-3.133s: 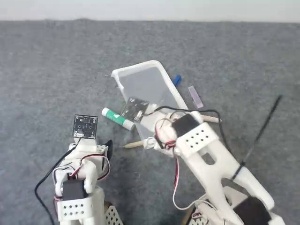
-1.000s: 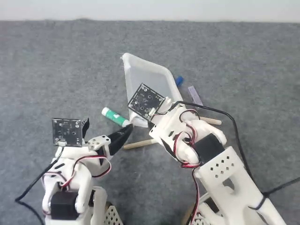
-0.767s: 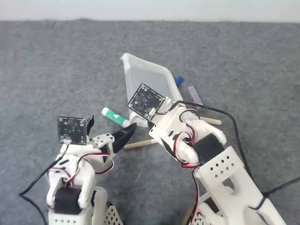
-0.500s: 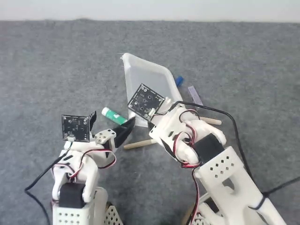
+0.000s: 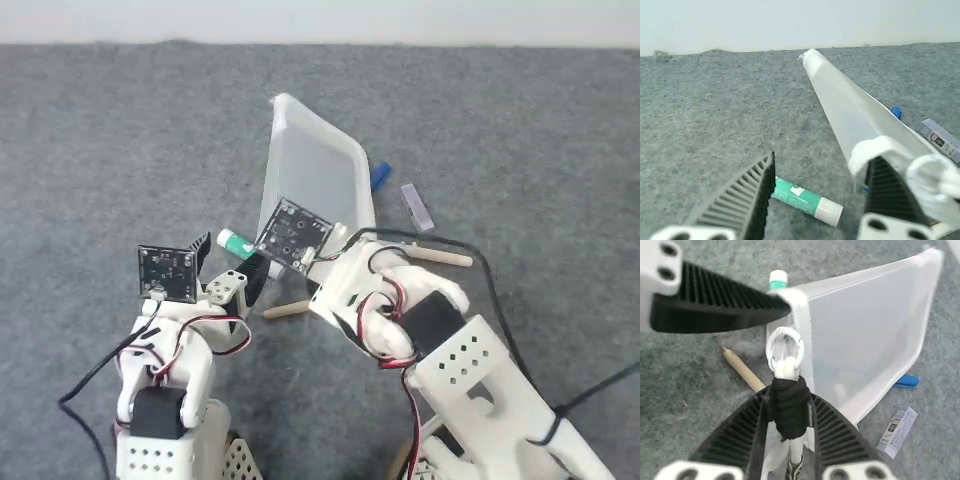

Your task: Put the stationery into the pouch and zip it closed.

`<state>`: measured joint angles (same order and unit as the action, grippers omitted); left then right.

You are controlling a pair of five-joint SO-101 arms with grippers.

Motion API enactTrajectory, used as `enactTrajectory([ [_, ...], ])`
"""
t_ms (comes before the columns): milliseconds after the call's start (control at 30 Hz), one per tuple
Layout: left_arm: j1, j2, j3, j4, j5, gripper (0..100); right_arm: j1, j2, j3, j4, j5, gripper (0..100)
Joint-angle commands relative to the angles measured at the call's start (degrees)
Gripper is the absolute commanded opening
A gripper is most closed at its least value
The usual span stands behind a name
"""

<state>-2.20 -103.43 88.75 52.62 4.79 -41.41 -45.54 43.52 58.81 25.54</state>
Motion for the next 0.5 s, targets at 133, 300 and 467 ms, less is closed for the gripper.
enactTrajectory([
  [133,-0.2,-1.0,-0.6,-1.5,-1.4,9,-0.7,-2.9,1.0,0.5,-0.4,0.7],
  [300,-0.4,-1.1,-0.7,-1.8,-4.5,1,1.9,-2.9,1.0,0.7,-0.4,0.7],
  [467,-0.7,-1.1,-0.7,-1.5,-4.6,1,3.6,-2.9,1.1,0.7,-0.4,0.7],
])
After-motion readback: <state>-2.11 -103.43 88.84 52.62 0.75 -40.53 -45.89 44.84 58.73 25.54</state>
